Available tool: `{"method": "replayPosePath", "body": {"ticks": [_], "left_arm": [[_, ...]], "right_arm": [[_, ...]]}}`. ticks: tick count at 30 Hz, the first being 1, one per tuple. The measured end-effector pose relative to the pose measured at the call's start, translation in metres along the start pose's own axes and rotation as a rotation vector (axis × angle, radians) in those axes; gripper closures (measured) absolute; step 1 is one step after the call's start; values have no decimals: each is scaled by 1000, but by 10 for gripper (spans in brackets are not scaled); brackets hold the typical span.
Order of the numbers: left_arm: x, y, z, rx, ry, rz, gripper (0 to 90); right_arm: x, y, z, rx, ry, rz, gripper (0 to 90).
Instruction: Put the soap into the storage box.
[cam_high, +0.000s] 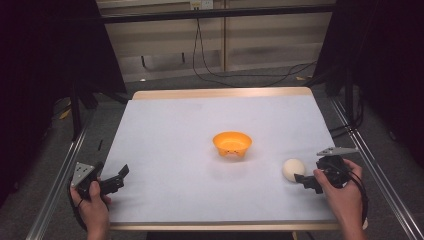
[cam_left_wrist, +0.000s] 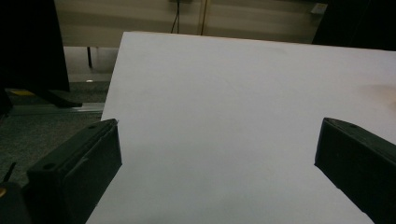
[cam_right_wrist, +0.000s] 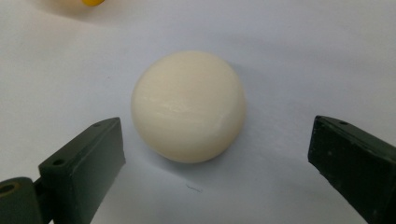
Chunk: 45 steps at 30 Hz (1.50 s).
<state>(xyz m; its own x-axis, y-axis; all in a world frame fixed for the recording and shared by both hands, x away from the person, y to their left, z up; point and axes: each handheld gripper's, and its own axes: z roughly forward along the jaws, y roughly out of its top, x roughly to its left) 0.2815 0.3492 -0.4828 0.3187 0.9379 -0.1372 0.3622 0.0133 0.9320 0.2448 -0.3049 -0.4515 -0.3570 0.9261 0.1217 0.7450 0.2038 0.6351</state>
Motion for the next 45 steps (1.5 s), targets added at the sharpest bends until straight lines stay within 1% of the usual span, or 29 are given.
{"method": "replayPosePath", "body": {"ticks": [6,9,11,13,16,18,21,23,26,30,34,36,37,39,43,44,45], "left_arm": [[0,0,0,1,0,0,4],[0,0,0,1,0,0,4],[0,0,0,1,0,0,4],[0,0,0,1,-1,0,4],[0,0,0,2,-2,0,4],[0,0,0,1,-4,-7,4],[0,0,0,4,-3,-5,4],[0,0,0,5,-3,-3,4],[0,0,0,4,-3,-4,4],[0,0,0,5,-3,-2,4],[0,0,1,6,-3,-2,4],[0,0,1,7,-4,-3,4],[0,0,1,7,-4,-3,4],[0,0,1,7,-4,-2,4],[1,0,1,9,-3,1,4],[1,0,1,11,-2,5,4],[1,0,1,11,-2,5,4]], "right_arm": [[7,5,4,-4,0,-10,34],[8,7,5,-3,2,-1,31],[9,9,8,-3,6,-8,30],[12,10,11,5,8,11,28],[13,11,14,12,13,12,23],[16,13,17,21,13,24,22],[17,13,19,25,5,22,23],[19,14,22,33,-16,26,23],[20,14,25,49,-22,28,29],[22,15,28,49,-37,32,39],[24,17,31,49,-55,44,69],[24,17,31,44,-68,54,104],[24,17,31,44,-68,54,104],[23,16,32,36,-73,59,143],[25,15,34,43,-73,63,176],[25,15,35,54,-92,70,205],[25,15,35,54,-92,70,205]]}}
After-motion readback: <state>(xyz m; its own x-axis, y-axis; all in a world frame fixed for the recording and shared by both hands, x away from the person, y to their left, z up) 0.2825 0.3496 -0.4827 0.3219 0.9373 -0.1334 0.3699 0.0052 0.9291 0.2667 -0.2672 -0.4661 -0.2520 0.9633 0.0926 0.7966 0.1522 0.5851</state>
